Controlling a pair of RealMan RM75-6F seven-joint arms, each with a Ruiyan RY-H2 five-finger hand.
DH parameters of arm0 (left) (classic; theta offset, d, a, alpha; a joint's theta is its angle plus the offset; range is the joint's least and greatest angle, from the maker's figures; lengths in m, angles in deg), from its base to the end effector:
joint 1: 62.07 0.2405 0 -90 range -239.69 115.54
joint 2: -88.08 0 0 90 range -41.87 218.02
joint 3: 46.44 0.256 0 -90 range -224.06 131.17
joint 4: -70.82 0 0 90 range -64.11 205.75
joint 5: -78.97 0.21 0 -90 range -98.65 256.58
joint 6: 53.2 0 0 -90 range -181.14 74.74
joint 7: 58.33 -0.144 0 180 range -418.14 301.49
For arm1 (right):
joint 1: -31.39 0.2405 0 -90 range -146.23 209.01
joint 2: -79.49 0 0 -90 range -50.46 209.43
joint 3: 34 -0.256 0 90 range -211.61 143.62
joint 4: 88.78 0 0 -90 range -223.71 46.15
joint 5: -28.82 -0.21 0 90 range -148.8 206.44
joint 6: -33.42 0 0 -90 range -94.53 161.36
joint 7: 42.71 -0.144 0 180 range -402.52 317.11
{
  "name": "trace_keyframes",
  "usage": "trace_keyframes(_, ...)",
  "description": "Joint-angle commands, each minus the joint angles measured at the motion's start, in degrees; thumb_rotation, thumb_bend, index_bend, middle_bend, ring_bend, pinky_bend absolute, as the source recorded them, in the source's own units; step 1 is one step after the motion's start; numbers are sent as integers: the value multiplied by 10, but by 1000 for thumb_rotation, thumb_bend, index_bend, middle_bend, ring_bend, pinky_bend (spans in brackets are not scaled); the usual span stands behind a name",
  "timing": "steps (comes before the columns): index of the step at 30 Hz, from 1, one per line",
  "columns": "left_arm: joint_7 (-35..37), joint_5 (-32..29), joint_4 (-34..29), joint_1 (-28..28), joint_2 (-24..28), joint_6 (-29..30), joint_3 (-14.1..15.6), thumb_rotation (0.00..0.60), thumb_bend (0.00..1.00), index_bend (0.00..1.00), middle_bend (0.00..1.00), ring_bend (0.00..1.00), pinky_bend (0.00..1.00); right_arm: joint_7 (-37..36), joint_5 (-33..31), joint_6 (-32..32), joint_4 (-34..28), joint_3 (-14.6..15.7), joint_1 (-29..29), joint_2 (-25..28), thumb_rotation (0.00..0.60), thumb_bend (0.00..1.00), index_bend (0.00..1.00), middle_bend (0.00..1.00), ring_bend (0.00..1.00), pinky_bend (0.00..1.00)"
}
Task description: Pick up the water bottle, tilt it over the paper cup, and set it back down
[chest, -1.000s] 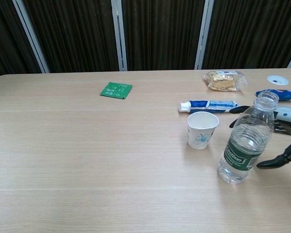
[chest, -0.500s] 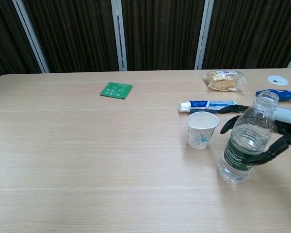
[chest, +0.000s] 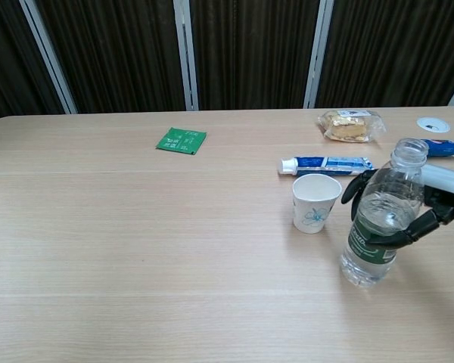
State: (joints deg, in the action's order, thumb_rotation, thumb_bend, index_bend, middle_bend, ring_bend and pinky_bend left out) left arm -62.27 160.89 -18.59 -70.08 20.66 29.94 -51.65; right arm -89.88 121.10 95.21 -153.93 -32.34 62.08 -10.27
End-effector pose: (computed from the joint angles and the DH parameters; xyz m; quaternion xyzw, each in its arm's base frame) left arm -0.3131 0.2072 0.1506 -0.5914 -0.3692 -0.3787 0.6088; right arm -0.2567 -0.2912 -0.0160 0.6115 -0.6002 0.4640 0.2249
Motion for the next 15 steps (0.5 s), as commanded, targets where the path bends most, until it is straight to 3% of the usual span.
trace_keyframes(1,-1,0,0,0,0,0,0,600,0,0,0,0,0,1,-2,2,0,1,-2,-1,600,204,418,566,445,318)
trace_keyframes(6,-1,0,0,0,0,0,1,600,0,0,0,0,0,-4,-5,16,-2,0,-8,4,600,329,450,598,474,346)
trace_keyframes(15,6,4,-5,1,4,2,3,600,0,0,0,0,0,17,-9,66,-43,-16,-24,45,600,442,456,606,485,377)
